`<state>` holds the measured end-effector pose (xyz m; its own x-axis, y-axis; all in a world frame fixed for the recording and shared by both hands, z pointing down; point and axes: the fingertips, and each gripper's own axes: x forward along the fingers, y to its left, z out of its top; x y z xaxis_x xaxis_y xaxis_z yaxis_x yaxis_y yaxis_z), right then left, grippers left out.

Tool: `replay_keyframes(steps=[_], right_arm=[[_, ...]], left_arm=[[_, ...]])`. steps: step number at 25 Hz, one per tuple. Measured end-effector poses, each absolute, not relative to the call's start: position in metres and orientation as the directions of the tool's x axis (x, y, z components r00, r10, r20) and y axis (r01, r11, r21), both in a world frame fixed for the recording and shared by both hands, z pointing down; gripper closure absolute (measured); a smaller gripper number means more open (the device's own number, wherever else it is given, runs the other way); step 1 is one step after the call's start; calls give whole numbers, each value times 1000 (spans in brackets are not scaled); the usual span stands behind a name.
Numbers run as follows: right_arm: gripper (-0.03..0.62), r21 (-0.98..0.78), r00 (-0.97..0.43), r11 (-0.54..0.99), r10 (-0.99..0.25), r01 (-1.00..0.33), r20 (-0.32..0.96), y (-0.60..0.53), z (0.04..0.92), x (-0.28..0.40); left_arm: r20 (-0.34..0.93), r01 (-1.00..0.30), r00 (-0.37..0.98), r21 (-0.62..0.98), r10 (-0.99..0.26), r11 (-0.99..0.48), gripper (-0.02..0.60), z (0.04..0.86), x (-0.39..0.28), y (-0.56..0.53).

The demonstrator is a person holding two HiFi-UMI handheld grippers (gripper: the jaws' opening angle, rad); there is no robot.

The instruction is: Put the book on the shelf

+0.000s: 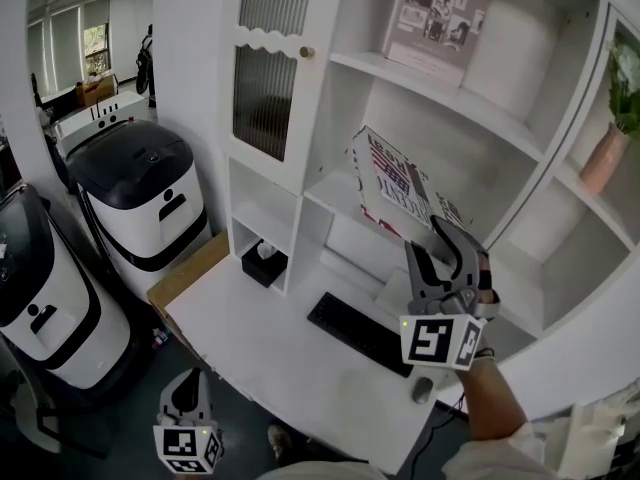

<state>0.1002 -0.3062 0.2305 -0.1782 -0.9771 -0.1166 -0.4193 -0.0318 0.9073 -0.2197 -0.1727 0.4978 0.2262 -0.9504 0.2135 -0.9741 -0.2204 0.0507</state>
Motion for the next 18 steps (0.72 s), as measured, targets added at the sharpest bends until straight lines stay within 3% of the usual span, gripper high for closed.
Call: replay_keyframes(steps=[18], right_arm=[[418,983,-7,8,-1000,-186,6,-394,261,120]], left_arm=[[218,-978,209,56,-953,-202,569,504,-225,-189]])
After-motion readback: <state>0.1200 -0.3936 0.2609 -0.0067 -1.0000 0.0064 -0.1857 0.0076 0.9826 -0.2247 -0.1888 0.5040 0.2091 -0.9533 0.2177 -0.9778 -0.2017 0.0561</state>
